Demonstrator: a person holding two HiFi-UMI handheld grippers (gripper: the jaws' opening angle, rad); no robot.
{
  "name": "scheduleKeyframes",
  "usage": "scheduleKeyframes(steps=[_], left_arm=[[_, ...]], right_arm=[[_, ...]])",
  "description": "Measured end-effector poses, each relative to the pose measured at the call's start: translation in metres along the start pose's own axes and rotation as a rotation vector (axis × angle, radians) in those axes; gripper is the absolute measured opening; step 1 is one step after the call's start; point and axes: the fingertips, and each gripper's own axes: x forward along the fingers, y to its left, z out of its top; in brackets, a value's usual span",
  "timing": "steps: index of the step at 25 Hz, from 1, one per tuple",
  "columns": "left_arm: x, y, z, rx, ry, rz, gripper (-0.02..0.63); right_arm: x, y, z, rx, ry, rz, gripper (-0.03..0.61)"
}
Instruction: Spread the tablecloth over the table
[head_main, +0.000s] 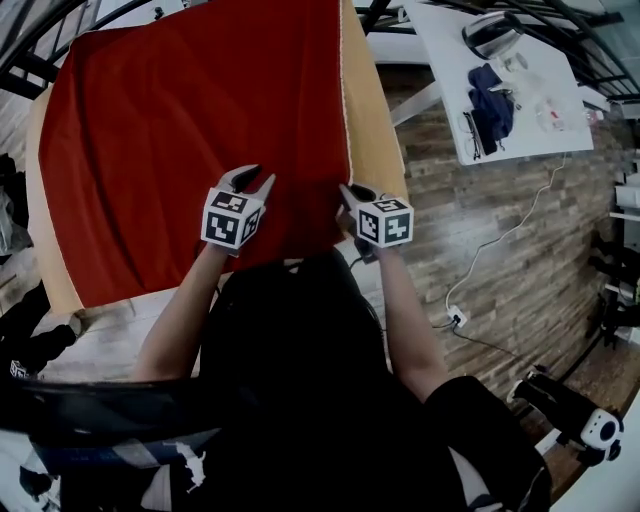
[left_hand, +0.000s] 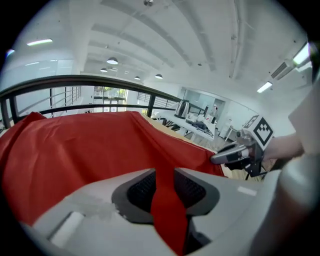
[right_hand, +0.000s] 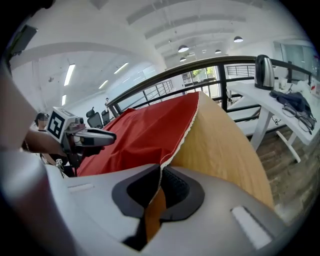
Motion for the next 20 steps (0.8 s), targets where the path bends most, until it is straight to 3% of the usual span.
scheduleKeyframes(steps=[8, 14, 16, 18, 20], left_arm=[[0.028, -0.042, -0.032, 0.017, 0.143, 0.042, 0.11], [0.06, -0.101, -0.045, 0.06, 0.2, 0.043, 0.11], [0.069, -0.121, -0.05, 0.082, 0.224, 0.034, 0.11], [0.076, -0.137, -0.057, 0.093, 0.244, 0.04, 0.11], [0.081, -0.146, -0.066, 0.088, 0.26, 0.056, 0.11]], right_arm=[[-0.045, -0.087, -0.005, -0.135, 0.11, -0.032, 0.012], [-0.061, -0.133, 0.003, -0.247, 0.225, 0.071, 0.012], [-0.07, -0.15, 0.022, -0.207, 0.184, 0.099, 0.012], [-0.073, -0.17, 0.041, -0.175, 0.114, 0.05, 0.012], [-0.065, -0.182, 0.039, -0.211, 0.12, 0.012, 0.013]])
